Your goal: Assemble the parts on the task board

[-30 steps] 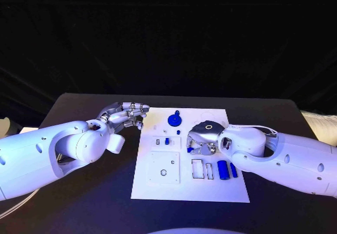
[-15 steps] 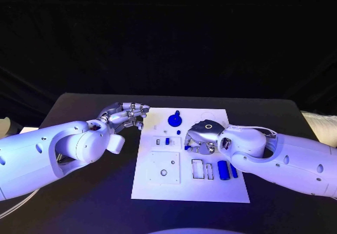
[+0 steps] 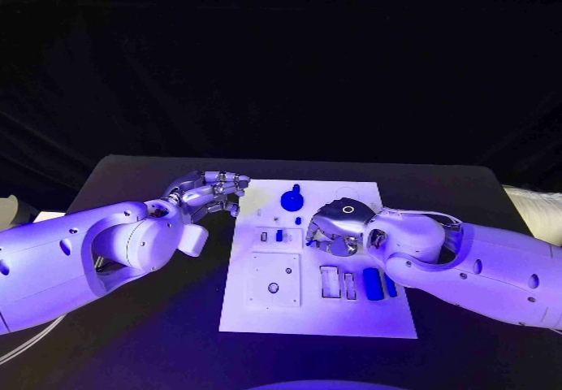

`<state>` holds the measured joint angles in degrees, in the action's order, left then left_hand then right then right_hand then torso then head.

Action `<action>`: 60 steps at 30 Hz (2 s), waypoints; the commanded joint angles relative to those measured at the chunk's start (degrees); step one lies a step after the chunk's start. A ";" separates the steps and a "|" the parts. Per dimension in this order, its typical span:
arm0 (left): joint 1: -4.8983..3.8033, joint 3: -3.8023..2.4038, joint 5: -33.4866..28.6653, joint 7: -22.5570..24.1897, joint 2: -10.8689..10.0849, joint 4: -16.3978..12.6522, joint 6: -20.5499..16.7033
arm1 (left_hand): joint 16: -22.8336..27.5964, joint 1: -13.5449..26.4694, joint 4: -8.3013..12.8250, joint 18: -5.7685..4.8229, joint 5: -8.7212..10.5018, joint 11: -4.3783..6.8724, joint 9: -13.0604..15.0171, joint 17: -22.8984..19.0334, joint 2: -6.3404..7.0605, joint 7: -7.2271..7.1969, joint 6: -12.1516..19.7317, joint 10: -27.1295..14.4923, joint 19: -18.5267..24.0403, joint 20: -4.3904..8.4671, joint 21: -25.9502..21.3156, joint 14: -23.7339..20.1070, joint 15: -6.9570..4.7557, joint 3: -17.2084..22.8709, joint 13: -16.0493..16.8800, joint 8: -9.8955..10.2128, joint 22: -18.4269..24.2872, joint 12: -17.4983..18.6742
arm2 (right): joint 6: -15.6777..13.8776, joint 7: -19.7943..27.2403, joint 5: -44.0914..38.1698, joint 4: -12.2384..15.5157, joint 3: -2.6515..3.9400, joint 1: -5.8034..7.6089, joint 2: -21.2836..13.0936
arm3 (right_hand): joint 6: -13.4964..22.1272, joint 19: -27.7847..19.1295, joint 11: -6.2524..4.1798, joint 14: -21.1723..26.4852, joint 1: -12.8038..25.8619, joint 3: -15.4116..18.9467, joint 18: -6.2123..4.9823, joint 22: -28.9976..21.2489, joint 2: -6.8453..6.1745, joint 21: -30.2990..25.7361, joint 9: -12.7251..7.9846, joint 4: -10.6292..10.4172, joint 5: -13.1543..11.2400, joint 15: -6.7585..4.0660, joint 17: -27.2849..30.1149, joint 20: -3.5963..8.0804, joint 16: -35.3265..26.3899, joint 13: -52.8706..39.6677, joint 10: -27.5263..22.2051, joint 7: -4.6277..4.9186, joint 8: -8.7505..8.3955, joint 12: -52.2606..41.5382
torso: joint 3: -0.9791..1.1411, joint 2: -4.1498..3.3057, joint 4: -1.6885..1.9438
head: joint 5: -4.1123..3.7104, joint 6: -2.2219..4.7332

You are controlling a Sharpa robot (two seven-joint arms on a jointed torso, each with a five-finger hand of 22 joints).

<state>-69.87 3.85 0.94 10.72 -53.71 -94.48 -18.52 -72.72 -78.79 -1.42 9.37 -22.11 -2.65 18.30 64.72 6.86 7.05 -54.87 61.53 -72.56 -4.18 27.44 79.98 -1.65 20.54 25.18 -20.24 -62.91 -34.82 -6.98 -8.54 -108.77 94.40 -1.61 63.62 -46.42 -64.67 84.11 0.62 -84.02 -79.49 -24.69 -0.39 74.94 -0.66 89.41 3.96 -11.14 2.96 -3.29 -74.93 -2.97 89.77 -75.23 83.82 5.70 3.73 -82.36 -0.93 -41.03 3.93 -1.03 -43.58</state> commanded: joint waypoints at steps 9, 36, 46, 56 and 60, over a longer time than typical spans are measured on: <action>-0.02 -0.03 -0.22 0.09 0.04 -0.22 0.50 | 0.22 0.00 0.09 0.89 -0.19 -0.01 -0.08 -0.05 -0.13 0.38 0.22 -0.34 -0.12 -0.23 -0.16 -0.40 0.19 -0.12 -0.08 0.25 0.05 -0.27 | -5.70 -0.96 -1.71 -0.12 0.01 -0.03 0.47 | -1.98 5.89 0.12 -5.98 -0.70 -2.34 0.39 15.06 -0.73 0.59 0.26 1.45 0.05 0.18 -15.07 -0.22 0.23 -11.51 3.13 -0.46 1.02 -0.90 | -0.11 0.03 0.07 | 0.07 0.42; -0.03 -0.03 -0.22 0.19 -0.30 -0.31 0.41 | 0.30 0.01 0.13 0.92 -0.21 -0.03 -0.18 -0.19 -0.17 0.39 0.29 -0.42 -0.05 -0.25 -0.41 -0.47 0.21 -0.10 -0.18 0.28 0.17 -0.29 | -7.31 -2.61 -5.61 -1.45 0.09 1.07 3.64 | -4.83 5.89 -0.76 -5.98 -0.25 -4.21 0.39 15.06 -0.85 0.59 0.98 2.50 -0.18 -0.51 -15.07 0.42 0.23 -13.05 4.71 -1.48 2.70 -4.12 | -0.21 0.07 0.22 | 0.34 0.63; -0.06 -0.11 -0.22 1.20 -0.77 -0.15 -0.10 | 0.33 0.11 0.09 0.92 -0.20 -0.06 -0.23 -0.26 -0.21 0.42 0.33 -0.45 -0.04 -0.26 -0.44 -0.51 0.23 -0.13 -0.24 0.30 0.19 -0.31 | -5.93 -4.85 -8.88 -5.16 0.10 2.92 8.84 | -4.84 5.89 -0.77 -5.98 -0.20 -4.25 0.39 15.06 -0.80 0.59 0.99 2.47 -0.18 -0.52 -15.07 0.44 0.23 -13.02 4.69 -1.48 2.71 -4.06 | -0.66 -0.07 0.74 | 0.56 1.04; -0.25 -0.23 -0.22 2.66 -1.21 0.60 -1.34 | 0.23 0.11 0.10 0.88 -0.21 -0.06 -0.26 -0.13 -0.25 0.43 0.35 -0.47 -0.11 -0.27 -0.20 -0.46 0.24 -0.11 -0.27 0.30 0.09 -0.33 | -4.41 -5.73 -11.35 -9.96 0.06 4.14 14.08 | -4.84 5.89 -0.78 -5.98 -0.19 -4.29 0.39 15.06 -0.78 0.59 0.99 2.48 -0.17 -0.51 -15.07 0.45 0.23 -13.01 4.68 -1.48 2.71 -4.03 | -0.93 -0.12 1.09 | 0.58 1.62; -0.41 -0.26 -0.59 3.45 -1.52 1.22 -2.22 | 0.23 0.11 0.10 0.88 -0.21 -0.06 -0.26 -0.13 -0.25 0.43 0.35 -0.47 -0.11 -0.27 -0.20 -0.46 0.24 -0.11 -0.27 0.30 0.09 -0.33 | -3.71 -5.60 -11.79 -11.88 -0.17 4.28 15.76 | -4.83 5.89 -0.78 -5.98 -0.19 -4.31 0.39 15.06 -0.78 0.59 1.00 2.49 -0.17 -0.51 -15.07 0.46 0.23 -13.01 4.67 -1.49 2.71 -4.02 | -0.85 -0.17 0.93 | 0.88 1.86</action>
<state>-70.13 3.68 0.90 12.13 -55.22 -93.38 -19.61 -72.73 -78.78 -1.42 9.36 -22.11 -2.65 18.08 64.52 6.86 7.25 -54.65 61.53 -72.56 -4.18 27.17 79.76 -1.43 20.54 24.96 -20.24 -62.80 -34.82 -12.54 -13.37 -118.12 82.98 -1.71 67.86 -30.94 -66.56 84.11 0.12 -84.03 -79.50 -28.63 -0.39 74.91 -1.68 89.64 3.96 -8.61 2.51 -3.28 -74.95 -2.98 89.76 -74.91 83.94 5.73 4.24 -86.25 -1.76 -41.14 4.87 -0.32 -41.84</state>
